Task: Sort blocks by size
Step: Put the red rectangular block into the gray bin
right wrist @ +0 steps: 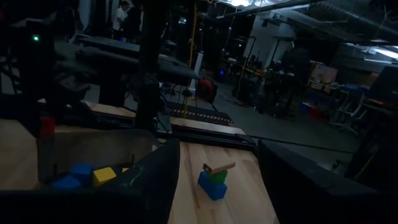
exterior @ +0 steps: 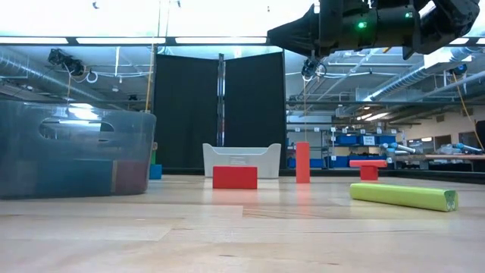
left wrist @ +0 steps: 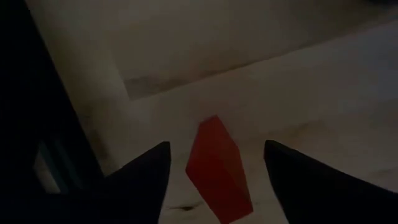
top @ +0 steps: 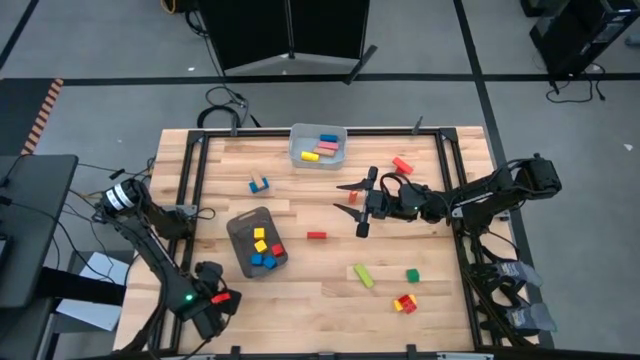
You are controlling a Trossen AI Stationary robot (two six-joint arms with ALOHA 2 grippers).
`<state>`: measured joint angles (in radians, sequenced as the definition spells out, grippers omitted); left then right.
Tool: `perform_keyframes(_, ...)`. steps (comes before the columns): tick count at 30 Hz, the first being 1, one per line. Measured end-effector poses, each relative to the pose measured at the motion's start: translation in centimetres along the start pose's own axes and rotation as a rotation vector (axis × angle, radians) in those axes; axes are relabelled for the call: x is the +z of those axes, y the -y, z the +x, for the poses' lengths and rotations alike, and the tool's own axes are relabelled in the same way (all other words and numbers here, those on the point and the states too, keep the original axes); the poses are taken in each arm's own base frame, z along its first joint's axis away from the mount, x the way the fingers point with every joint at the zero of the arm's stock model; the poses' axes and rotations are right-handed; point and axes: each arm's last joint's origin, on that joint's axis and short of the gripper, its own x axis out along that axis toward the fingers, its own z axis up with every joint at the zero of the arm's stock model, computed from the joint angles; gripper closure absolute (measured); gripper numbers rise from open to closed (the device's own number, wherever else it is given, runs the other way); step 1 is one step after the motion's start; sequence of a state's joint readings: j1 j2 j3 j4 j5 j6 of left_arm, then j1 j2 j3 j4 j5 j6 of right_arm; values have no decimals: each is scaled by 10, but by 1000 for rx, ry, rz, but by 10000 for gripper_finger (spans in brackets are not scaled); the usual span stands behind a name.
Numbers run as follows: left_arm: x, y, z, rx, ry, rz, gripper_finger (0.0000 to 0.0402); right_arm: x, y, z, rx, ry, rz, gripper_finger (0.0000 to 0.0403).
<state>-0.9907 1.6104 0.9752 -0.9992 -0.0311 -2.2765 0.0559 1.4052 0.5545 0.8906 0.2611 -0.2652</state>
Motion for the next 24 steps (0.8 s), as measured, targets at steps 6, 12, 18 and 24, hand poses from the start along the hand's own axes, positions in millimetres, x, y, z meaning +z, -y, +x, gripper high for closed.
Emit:
perform_keyframes(6,-2,0,0,-13,-10,13,201,0,0,0,0,0,0,180)
perform_keyframes(12,-2,0,0,-19,-2,27,243,0,0,0,0,0,0,181)
perform_keyframes(18,-2,0,0,-19,1,32,271,0,0,0,0,0,0,183)
perform_keyframes(24,-2,0,0,-28,13,74,323,0,0,0,0,0,0,183)
